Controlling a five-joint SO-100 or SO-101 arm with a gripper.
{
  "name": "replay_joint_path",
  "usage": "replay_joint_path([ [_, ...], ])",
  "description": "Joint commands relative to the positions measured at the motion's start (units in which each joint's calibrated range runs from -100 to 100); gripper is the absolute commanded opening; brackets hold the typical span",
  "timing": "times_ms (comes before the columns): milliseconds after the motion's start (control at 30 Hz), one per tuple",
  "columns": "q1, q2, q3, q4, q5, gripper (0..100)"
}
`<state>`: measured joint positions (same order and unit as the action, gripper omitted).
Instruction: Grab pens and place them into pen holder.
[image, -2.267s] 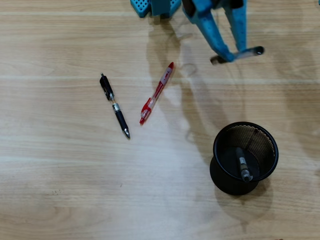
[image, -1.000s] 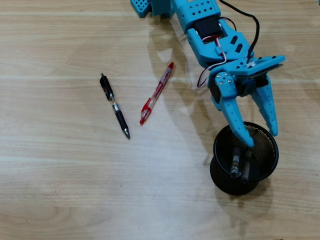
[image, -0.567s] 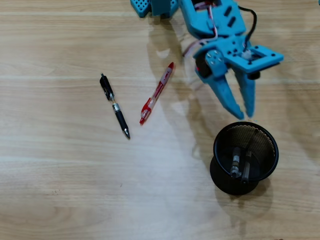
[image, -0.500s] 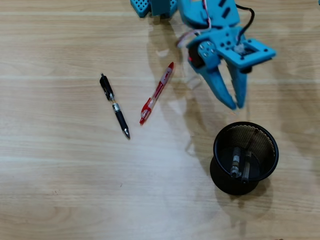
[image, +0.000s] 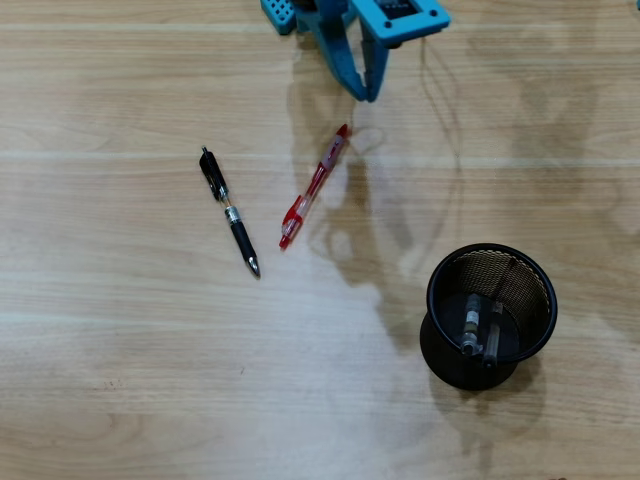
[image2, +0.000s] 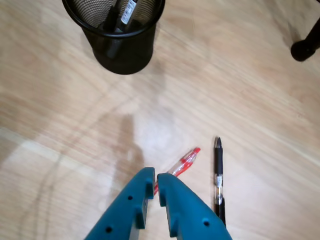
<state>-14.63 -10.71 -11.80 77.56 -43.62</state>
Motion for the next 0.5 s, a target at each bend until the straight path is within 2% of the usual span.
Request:
replay_joint_path([
  [0,2.14,-3.35,-2.59,2.94,-2.35,2],
  [200,2.23,-2.93,-0.51,9.32,-14.55,2],
  [467,2.97,-1.48,3.75,9.05,-15.34,2],
])
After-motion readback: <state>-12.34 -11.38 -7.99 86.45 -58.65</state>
